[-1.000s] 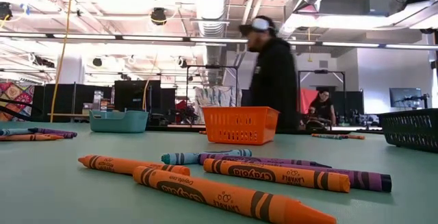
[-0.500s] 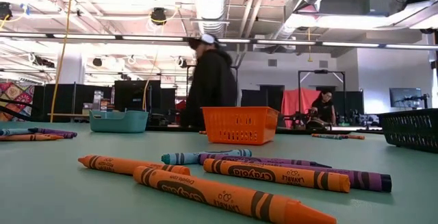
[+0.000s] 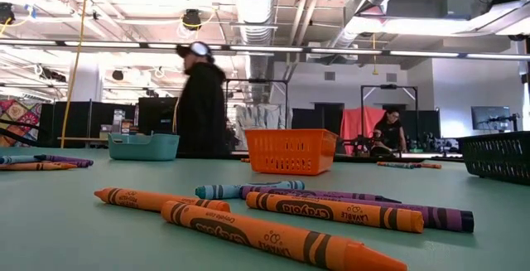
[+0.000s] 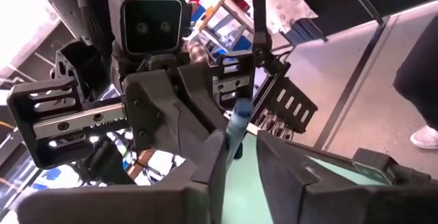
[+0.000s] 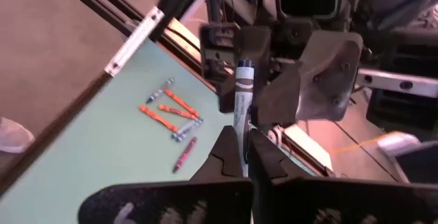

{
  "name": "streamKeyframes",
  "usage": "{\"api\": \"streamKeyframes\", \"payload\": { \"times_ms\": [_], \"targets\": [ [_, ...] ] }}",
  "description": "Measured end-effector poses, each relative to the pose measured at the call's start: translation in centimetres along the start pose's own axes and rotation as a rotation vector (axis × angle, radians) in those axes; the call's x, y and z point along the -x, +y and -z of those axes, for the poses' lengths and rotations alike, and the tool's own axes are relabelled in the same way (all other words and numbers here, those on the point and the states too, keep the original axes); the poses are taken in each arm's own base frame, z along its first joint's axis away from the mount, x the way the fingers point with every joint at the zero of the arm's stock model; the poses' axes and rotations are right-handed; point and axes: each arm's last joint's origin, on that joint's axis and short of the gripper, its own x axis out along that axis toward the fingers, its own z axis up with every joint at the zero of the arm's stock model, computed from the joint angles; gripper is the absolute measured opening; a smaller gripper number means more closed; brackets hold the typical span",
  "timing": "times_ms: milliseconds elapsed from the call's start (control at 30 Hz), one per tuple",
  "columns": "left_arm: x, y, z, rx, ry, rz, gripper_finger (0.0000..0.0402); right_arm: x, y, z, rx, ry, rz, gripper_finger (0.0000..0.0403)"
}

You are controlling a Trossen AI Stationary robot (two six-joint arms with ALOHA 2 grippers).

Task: Sort crayons
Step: Put the blue crayon into the blue bin

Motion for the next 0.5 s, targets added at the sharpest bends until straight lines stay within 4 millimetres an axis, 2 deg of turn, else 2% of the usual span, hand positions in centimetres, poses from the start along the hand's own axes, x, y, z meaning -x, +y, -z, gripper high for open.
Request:
{"api": "streamKeyframes", "payload": {
  "times_ms": [200, 500],
  "targets": [
    [0.00, 0.10, -0.19, -0.004, -0.033, 0.002, 0.0047, -0.39, -0.41, 0.11, -0.015, -0.012, -0.021, 0.0000],
    [0.00, 0.10, -0.23, -0.002, -0.042, 0.007, 0.0078, -0.73, -0.80, 0.21, -0.027, -0.019, -0.031, 0.0000]
  ]
}}
